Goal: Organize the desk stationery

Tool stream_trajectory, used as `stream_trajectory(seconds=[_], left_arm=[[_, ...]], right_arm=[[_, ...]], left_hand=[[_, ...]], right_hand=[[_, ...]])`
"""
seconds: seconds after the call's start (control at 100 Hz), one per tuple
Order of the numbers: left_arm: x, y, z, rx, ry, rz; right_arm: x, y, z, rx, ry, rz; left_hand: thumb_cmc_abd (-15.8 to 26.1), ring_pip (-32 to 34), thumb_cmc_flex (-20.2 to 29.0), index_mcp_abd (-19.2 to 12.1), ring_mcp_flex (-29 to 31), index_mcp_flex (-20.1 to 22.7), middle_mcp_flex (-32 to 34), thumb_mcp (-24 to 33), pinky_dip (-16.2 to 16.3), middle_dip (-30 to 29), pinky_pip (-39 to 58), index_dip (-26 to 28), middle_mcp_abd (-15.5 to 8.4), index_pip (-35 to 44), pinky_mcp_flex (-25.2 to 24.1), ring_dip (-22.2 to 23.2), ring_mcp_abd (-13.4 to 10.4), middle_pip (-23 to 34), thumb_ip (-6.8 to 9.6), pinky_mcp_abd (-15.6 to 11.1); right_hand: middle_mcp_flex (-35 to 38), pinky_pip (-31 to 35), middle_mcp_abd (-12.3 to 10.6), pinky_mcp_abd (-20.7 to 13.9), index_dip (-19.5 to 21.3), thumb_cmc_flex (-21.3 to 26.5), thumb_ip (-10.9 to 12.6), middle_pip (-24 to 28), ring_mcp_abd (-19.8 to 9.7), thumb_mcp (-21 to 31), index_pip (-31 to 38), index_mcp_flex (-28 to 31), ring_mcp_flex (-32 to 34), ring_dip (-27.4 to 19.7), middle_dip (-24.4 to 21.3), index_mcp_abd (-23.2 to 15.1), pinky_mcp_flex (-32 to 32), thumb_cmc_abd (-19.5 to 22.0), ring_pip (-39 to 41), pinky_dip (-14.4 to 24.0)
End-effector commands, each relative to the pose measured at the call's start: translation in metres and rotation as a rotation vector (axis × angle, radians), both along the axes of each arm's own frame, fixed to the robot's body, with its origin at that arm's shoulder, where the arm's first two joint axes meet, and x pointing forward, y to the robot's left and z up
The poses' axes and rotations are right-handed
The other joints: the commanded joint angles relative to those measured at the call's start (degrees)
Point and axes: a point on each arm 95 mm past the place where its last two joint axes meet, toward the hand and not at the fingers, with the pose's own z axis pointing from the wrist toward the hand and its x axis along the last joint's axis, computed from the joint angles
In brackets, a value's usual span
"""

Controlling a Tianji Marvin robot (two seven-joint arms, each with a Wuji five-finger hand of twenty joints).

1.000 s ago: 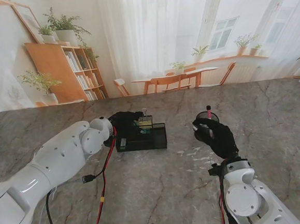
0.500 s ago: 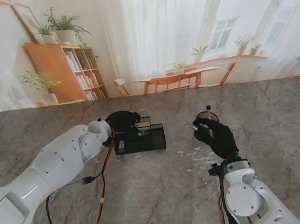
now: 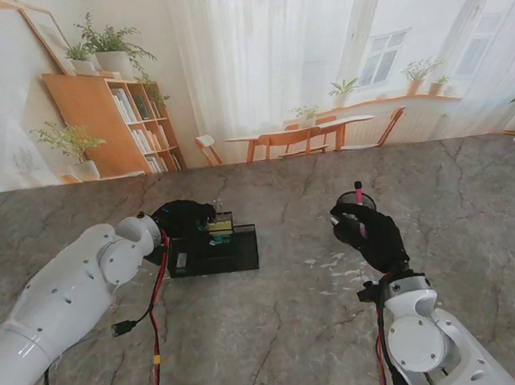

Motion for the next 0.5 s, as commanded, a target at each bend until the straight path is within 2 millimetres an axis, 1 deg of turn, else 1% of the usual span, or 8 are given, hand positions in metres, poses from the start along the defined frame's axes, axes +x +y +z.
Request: stream_trajectory(seconds=[0.0,0.17,0.24,0.49], left_arm=[[-0.008,0.017,-0.01,0.029,0.017,0.016],[-0.025,0.042,-0.01,0.066,0.016,0.032],[-0.032,0.051,-0.01,0.071,0.016,0.045],[-0.053,0.079,-0.008,0.073,0.011,0.105]], right_arm=[[-0.001,0.002,-0.002,-0.004,0.009,0.013],[-0.001,0.001,-0.002,-0.01,0.009,0.013],[-0.001,0.001,-0.001,-0.014,0.006,0.012],[-0.002,0.0,-0.002,-0.03,0.006,0.013]], left_hand=[[6.6,6.89,17.77,-9.68,3.62,3.18,5.51,12.39,0.51,3.81,-0.14,0.0,-6.91,7.18,0.0,2.3,-3.73,4.24,-5.1,-4.28],[6.88,6.43,17.77,-10.25,3.48,3.07,5.43,12.28,0.71,3.68,-0.53,-0.03,-7.19,7.23,-0.08,2.27,-3.94,3.84,-5.13,-4.32],[7.08,6.01,17.77,-10.6,3.36,2.85,5.37,12.31,0.61,3.68,-1.09,0.05,-7.66,7.3,-0.29,2.16,-4.09,3.6,-5.15,-4.34],[7.97,4.33,17.77,-11.95,2.7,2.02,4.89,12.58,0.37,4.21,-3.31,1.03,-8.5,7.95,-1.22,1.69,-4.47,2.42,-5.45,-4.36]], right_hand=[[-0.06,0.15,-0.02,-1.16,0.39,0.46,0.13,0.71,-0.58,-1.51,0.48,0.87,0.53,0.61,0.75,-0.3,-0.85,1.18,-0.46,1.43],[-0.15,0.14,0.0,-1.14,0.4,0.47,0.13,0.65,-0.55,-1.49,0.5,0.9,0.5,0.61,0.72,-0.24,-0.86,1.22,-0.47,1.44],[0.1,0.14,0.06,-1.14,0.39,0.46,0.13,0.77,-0.51,-1.5,0.48,0.88,0.54,0.62,0.76,-0.18,-0.86,1.21,-0.45,1.44],[-0.02,0.14,-0.02,-1.11,0.4,0.46,0.13,0.73,-0.5,-1.51,0.51,0.95,0.53,0.62,0.75,-0.12,-0.89,1.19,-0.45,1.44]])
